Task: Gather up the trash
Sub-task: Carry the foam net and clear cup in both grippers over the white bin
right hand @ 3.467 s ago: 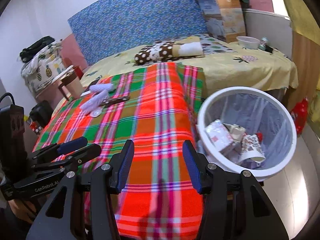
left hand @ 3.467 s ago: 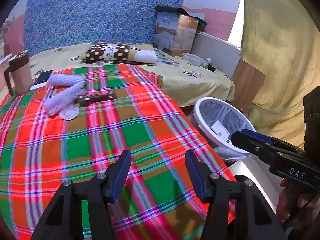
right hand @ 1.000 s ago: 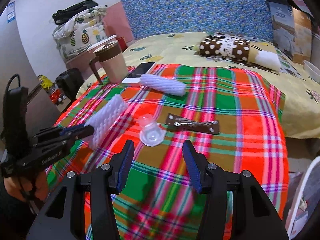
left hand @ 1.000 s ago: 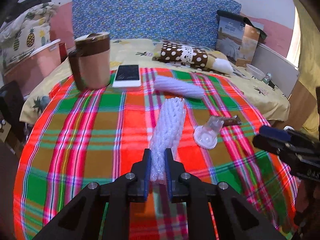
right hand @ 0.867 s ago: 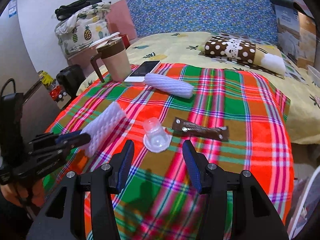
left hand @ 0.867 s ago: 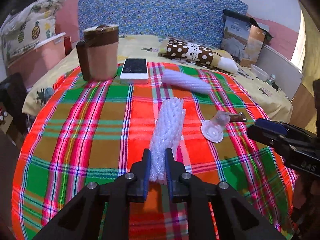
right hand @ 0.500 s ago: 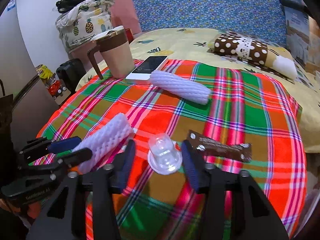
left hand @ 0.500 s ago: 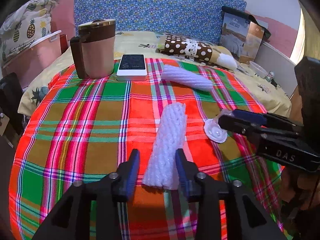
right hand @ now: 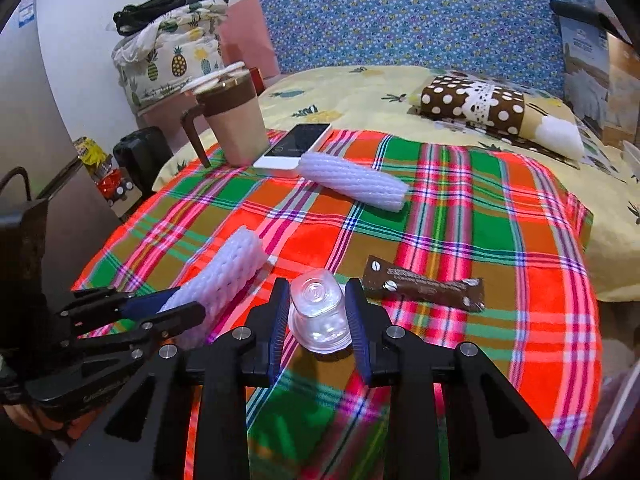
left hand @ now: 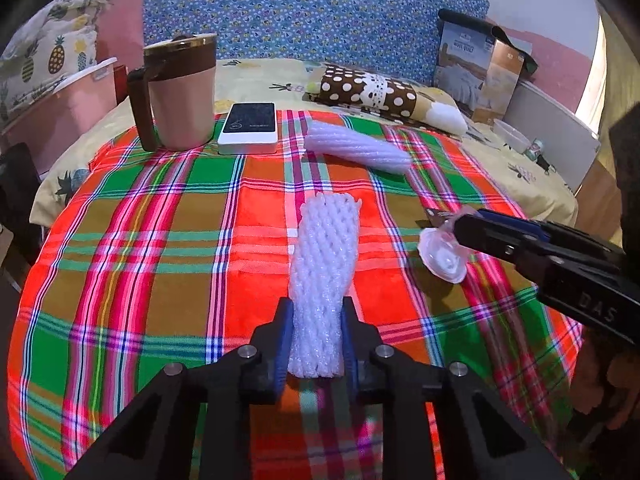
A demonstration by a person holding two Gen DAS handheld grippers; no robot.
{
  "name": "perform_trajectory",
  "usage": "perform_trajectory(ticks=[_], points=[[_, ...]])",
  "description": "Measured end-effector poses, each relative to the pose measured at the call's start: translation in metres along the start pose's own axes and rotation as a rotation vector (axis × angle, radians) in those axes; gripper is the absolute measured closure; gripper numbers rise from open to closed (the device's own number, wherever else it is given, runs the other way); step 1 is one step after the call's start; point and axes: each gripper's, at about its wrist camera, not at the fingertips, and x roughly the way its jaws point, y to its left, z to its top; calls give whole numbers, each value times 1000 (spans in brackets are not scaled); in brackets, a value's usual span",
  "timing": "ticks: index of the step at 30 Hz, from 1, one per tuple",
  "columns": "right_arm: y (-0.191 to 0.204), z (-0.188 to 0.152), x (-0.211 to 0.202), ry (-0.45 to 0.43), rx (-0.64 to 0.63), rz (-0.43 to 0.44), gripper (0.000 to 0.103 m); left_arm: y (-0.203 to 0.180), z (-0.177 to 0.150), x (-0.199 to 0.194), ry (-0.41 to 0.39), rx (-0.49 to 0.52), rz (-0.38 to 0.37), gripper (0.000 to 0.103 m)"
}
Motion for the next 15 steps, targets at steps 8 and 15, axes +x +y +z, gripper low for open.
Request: perform_trajectory(ticks=[8, 15], points=[[-6, -14, -35, -45, 30, -9, 72, -22, -15, -31, -39, -29, -35, 81], [-14, -32, -64, -76, 60, -45, 72, -52, -30, -49, -48, -1, -80, 81]])
